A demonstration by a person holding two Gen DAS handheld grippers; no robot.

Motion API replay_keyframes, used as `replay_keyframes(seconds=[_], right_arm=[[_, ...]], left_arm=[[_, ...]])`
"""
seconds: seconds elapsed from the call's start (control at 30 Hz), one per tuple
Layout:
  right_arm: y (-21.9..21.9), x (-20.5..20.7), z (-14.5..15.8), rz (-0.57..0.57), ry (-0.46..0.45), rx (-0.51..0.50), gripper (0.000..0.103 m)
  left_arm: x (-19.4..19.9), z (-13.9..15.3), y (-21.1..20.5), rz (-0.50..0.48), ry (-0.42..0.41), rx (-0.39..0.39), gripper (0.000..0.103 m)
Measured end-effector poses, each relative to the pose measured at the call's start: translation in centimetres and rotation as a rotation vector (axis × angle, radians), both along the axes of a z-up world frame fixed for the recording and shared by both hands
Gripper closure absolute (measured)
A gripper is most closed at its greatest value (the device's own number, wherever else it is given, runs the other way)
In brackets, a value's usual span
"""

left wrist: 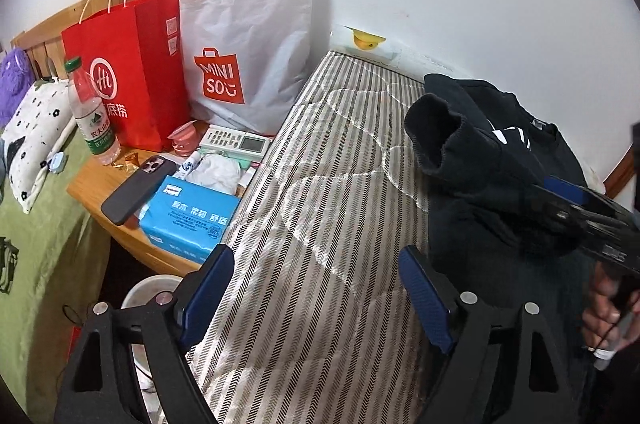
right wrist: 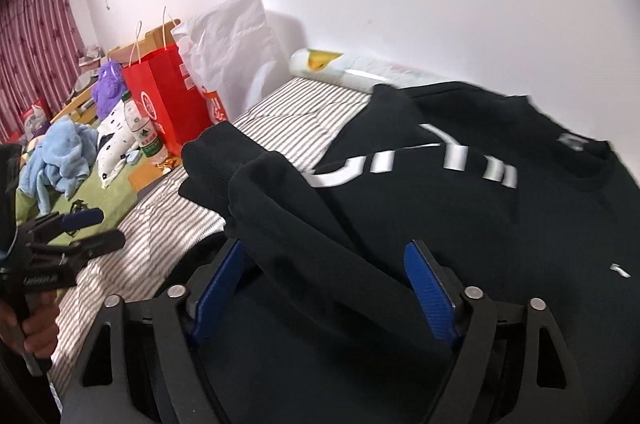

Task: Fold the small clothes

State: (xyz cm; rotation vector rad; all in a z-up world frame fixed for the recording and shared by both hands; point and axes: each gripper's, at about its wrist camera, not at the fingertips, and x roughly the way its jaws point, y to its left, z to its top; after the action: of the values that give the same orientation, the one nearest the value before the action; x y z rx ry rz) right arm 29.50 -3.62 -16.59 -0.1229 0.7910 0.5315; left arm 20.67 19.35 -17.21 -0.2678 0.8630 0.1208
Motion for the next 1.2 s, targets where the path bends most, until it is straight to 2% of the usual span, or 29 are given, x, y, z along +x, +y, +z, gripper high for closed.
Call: replay_keyframes(seconds=[0.03,0.07,0.13,0.17,0.23,0.3,0.37,0.47,0.6,0.73,0.87,0.93,1.03,1.13,1.17,1.2], right_arm=[[0.7,0.4,-0.4,0.007,-0.004,-0.010,0.034],[1.4,0.7,-0.8,0.014,-0.015,-0.026,0.044],[2.2,1.0,-1.2,0.019,-0.069,-0.064,0.070],[2.2,1.2,-1.2,0.012,-0.082,-0.069,0.098],[1.0,1.2,-0.4,-0.022,-0.090,-0.030,0.098],[-1.6,0.3,1.4,-0.054,-0.120,0.058,0.098],[-4.4,-0.9,3.3,-0.108,-0.178,0.093,0.098],[-8.3,-2.2,5.1,-0.190,-0.228,0.095,0.098],[-13.0,-3.4,6.0,-0.285,-0.256,0.085,0.098],[-18.7,-5.4,5.6,-0.411,-0.256,0.106,0.098],[-24.4,-6.5,2.5,-0.528,-0.159,0.120,0.098],[-26.4,-7.0,0.9,-0.550,-0.096,0.114,0.097],[-28.2,-7.6,-0.9,-0.552,-0.030,0.118,0.091],[-29.3,-8.3,-1.1,-0.544,-0.023,0.132,0.082],[-29.5,-8.5,-0.9,-0.555,-0.033,0.127,0.069],[-29.7,-8.7,-0.6,-0.575,-0.056,0.116,0.048]], left_arm=[[0.0,-0.1,-0.1,-0.005,-0.004,-0.011,0.020],[0.1,-0.2,-0.2,-0.011,-0.007,-0.023,0.020],[0.6,-0.3,-0.8,-0.015,-0.011,-0.045,0.020],[1.0,-0.4,-1.3,-0.028,-0.014,-0.062,0.020],[1.5,-0.4,-2.4,-0.057,-0.017,-0.082,0.020],[2.0,-0.3,-3.8,-0.103,-0.028,-0.109,0.020],[2.6,-0.5,-4.9,-0.134,-0.017,-0.132,0.020],[3.3,-1.1,-6.5,-0.135,0.009,-0.069,0.020],[4.0,-1.7,-8.0,-0.127,0.048,-0.013,0.020],[4.5,-2.2,-8.5,-0.120,0.073,0.005,0.020],[4.8,-2.4,-9.1,-0.120,0.083,0.015,0.020],[5.0,-2.3,-9.4,-0.125,0.079,0.017,0.020],[5.4,-2.1,-9.7,-0.131,0.071,0.022,0.020],[5.9,-1.9,-10.2,-0.136,0.067,0.046,0.020],[6.2,-2.0,-10.4,-0.136,0.069,0.052,0.020],[6.4,-2.0,-10.5,-0.137,0.070,0.057,0.020]])
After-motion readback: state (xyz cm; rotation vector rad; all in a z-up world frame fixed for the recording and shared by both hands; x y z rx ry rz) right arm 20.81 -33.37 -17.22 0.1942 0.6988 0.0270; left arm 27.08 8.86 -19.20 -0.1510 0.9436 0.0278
